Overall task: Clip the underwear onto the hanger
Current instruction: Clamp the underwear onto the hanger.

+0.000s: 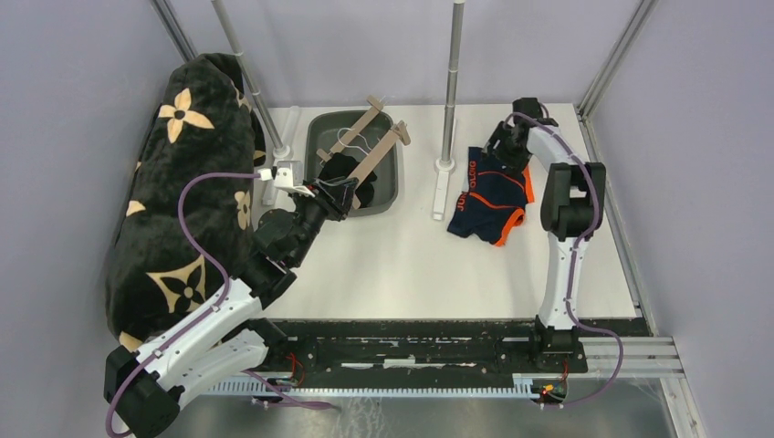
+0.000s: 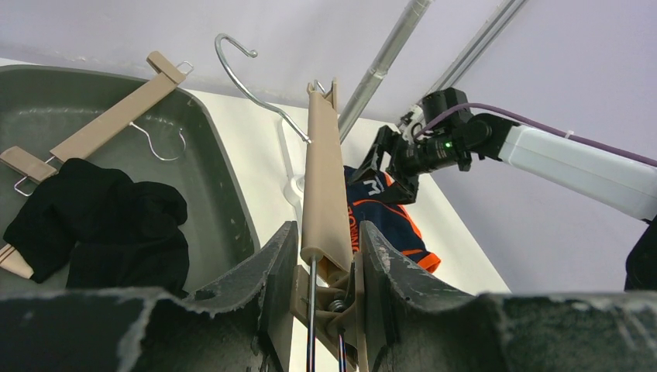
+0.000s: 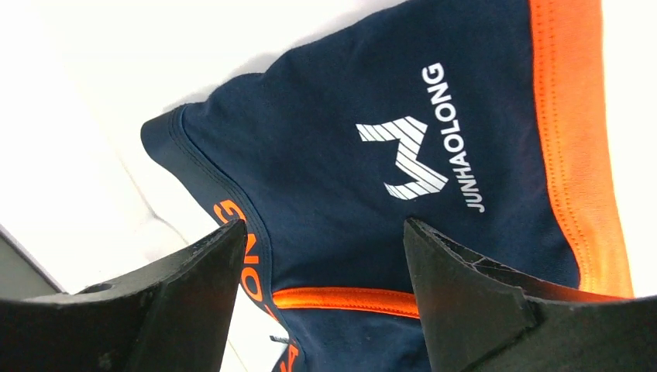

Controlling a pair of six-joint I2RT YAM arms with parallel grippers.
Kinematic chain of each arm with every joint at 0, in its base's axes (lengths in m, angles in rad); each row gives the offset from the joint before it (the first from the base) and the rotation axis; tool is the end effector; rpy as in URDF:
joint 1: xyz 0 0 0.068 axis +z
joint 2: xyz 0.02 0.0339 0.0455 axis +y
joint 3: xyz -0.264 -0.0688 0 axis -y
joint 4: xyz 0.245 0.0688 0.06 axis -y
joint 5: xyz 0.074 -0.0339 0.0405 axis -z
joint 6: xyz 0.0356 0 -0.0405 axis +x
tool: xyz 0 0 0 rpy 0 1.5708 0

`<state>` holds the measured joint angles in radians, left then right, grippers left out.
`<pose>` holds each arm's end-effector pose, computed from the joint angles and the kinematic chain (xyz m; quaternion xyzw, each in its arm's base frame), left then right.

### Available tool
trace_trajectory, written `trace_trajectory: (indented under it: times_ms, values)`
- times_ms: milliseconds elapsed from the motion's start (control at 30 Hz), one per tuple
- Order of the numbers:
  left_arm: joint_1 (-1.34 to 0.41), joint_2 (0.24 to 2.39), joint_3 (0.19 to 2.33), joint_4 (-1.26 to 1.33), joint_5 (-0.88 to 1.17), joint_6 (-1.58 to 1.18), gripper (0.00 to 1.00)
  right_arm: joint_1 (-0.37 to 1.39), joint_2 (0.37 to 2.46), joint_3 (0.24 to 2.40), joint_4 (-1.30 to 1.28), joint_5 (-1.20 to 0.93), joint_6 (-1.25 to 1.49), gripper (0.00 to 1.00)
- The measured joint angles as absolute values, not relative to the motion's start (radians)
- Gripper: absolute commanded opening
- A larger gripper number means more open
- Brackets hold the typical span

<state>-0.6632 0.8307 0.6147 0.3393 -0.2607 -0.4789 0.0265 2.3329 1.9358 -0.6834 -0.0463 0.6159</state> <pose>0.1646 -0.1169 0.3279 -0.0366 0.6628 -0.3292 0.6716 0.5028 0.0150 0.1684 0.2763 0.9297 0.0979 0.2231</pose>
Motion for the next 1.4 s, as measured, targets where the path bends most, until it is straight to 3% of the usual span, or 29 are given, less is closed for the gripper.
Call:
trace_trajectory:
  times_ms: [433, 800, 1033, 1400]
  values:
    - [-0.663, 0.842, 0.615, 0.348, -0.26, -0.479, 0.03, -0.105, 2.041, 1.494, -0.562, 0.094, 0.662, 0.83]
    - [-0.663, 0.848, 0.605, 0.355, -0.26, -0.479, 0.03, 0.125, 1.67, 1.439, -0.513, 0.144, 0.405, 0.85]
    - [-0.663, 0.856, 0.599, 0.355, -0.26, -0.479, 0.03, 0.252, 1.743, 1.428, -0.571, 0.096, 0.303, 0.89]
    - [-0.663, 0.888, 0.599, 0.369, -0.26, -0.479, 0.03, 0.263, 1.834, 1.393, -0.648, 0.116, 0.218, 0.94]
